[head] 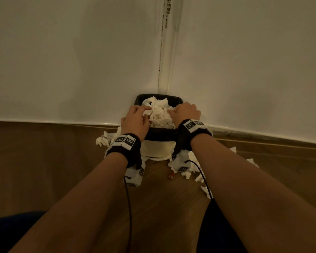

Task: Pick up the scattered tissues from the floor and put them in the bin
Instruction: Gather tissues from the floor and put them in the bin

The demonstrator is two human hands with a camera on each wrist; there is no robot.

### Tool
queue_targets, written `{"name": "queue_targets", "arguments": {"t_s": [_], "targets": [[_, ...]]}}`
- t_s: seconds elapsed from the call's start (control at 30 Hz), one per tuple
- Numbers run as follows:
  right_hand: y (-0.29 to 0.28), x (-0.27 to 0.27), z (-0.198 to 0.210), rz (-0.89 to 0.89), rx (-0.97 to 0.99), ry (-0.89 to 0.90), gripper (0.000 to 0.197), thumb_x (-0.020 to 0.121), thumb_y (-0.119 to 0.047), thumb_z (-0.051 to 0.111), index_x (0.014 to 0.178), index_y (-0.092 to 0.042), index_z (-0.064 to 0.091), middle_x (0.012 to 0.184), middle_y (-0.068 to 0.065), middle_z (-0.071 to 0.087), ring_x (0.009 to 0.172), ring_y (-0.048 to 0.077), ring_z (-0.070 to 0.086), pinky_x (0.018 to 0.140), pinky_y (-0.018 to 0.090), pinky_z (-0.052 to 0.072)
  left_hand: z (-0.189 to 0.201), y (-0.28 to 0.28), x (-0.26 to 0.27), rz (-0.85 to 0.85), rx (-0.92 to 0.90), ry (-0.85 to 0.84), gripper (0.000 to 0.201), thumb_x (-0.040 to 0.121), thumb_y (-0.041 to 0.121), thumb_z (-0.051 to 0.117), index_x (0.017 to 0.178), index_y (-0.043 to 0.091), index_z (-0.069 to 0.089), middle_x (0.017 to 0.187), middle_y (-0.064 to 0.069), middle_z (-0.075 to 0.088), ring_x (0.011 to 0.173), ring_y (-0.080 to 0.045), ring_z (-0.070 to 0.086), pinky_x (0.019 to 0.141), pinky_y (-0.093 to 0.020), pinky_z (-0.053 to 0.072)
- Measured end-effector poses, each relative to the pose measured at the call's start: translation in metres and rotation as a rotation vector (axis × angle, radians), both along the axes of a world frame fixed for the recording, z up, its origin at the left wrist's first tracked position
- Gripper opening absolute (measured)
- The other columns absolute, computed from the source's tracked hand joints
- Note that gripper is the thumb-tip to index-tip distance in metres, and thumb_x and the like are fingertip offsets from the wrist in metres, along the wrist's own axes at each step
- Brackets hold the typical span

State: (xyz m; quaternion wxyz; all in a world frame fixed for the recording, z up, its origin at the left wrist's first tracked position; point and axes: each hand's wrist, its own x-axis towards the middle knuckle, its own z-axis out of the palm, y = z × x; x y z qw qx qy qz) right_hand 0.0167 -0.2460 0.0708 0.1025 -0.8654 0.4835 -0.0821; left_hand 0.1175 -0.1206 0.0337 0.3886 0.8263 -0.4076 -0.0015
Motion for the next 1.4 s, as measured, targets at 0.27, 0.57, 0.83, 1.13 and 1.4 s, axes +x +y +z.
{"name": "queue_targets", "arguments": {"t_s": [0.27, 0.57, 0.83, 1.13, 1.4], "targets": [[0.026, 0.009, -0.002, 0.095, 0.041, -0.15, 0.051, 0.087, -0.021, 0.045, 0.138, -0.024, 0.039, 0.136, 0.011, 0.043, 0.124, 0.032, 0.036, 0.1, 0.043, 0.034, -0.029, 0.045, 0.027, 0.199, -0.01, 0.115, 0.045, 0.087, 0.01, 0.051, 0.126, 0.032, 0.047, 0.126, -0.003, 0.045, 0.103, -0.023, 0.056, 0.096, -0.045, 0.043], [0.113, 0.074, -0.02, 0.516, -0.184, -0.492, 0.018, 0.088, -0.017, 0.05, 0.101, -0.013, 0.062, 0.101, 0.005, 0.056, 0.102, 0.022, 0.046, 0.088, 0.031, 0.04, -0.097, 0.095, 0.071, 0.328, 0.38, 0.202, 0.044, 0.089, 0.023, 0.048, 0.132, 0.022, 0.042, 0.134, -0.009, 0.042, 0.121, -0.031, 0.044, 0.1, -0.047, 0.036], [0.135, 0.138, -0.112, 0.46, 0.321, -0.07, 0.03, 0.096, -0.016, 0.039, 0.12, -0.015, 0.057, 0.127, 0.01, 0.053, 0.124, 0.026, 0.042, 0.1, 0.042, 0.041, -0.137, 0.097, 0.121, 0.348, 0.472, 0.339, 0.039, 0.09, 0.023, 0.047, 0.129, 0.021, 0.043, 0.126, -0.012, 0.054, 0.113, -0.033, 0.051, 0.09, -0.042, 0.042], [0.13, 0.152, -0.206, 0.519, 0.388, 0.275, 0.056, 0.096, -0.023, 0.036, 0.148, -0.034, 0.016, 0.157, -0.002, -0.006, 0.141, 0.043, -0.007, 0.113, 0.059, 0.013, -0.181, 0.083, 0.162, 0.077, 0.699, 0.038, 0.066, 0.09, 0.043, 0.048, 0.142, 0.051, 0.007, 0.157, -0.006, -0.007, 0.143, -0.037, 0.003, 0.115, -0.051, 0.017], [0.107, 0.162, -0.224, 0.513, 0.356, 0.377, 0.058, 0.095, -0.04, 0.04, 0.145, -0.044, 0.011, 0.156, -0.011, -0.012, 0.14, 0.043, -0.015, 0.111, 0.061, 0.004, -0.196, 0.057, 0.168, -0.106, 0.862, 0.099, 0.044, 0.096, 0.033, 0.039, 0.139, 0.039, 0.036, 0.154, -0.004, 0.016, 0.139, -0.034, 0.017, 0.111, -0.048, 0.026]]}}
